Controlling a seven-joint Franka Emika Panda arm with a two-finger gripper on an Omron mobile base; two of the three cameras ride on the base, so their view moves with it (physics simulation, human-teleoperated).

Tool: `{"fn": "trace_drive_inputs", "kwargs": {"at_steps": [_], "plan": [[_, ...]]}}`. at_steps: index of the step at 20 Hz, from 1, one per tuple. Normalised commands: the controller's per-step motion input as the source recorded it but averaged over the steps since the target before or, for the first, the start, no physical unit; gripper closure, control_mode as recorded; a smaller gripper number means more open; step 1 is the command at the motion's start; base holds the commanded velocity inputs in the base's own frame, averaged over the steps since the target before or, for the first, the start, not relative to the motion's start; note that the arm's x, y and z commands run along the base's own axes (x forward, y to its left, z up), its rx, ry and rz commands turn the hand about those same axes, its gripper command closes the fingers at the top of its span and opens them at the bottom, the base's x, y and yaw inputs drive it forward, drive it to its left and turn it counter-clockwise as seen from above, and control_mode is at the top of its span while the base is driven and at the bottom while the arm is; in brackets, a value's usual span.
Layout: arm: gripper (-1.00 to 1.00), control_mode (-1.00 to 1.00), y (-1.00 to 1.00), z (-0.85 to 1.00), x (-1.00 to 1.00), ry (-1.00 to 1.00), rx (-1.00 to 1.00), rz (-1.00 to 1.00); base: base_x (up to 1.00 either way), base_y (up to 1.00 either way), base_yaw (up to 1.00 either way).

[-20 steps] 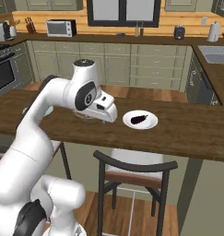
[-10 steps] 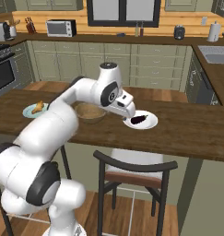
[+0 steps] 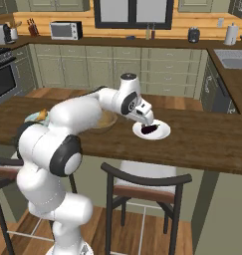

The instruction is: Pick the chicken drumstick and eggplant from their plates and place them in the bowl. Then put the bowl in the fridge.

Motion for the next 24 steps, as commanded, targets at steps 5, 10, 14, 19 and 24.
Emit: {"fn": "trace_drive_inputs", "kwargs": {"at_steps": [5, 10, 14, 19, 24], "plan": [[-1.0, -1.0, -0.09, -0.33, 0.97, 0.1, 0.06, 0.0, 0.0, 0.0, 0.0], [-1.0, -1.0, -0.18, -0.44, 0.7, 0.05, 0.0, 0.0, 0.0, 0.0, 0.0], [-1.0, -1.0, -0.33, -0.35, 0.5, 0.0, 0.01, 0.04, 0.0, 0.0, 0.0], [-1.0, -1.0, -0.08, -0.48, 0.43, -0.01, 0.0, 0.02, 0.0, 0.0, 0.0], [-1.0, -1.0, 0.0, -0.3, 0.51, 0.0, 0.0, 0.0, 0.0, 0.0, 0.0]]}}
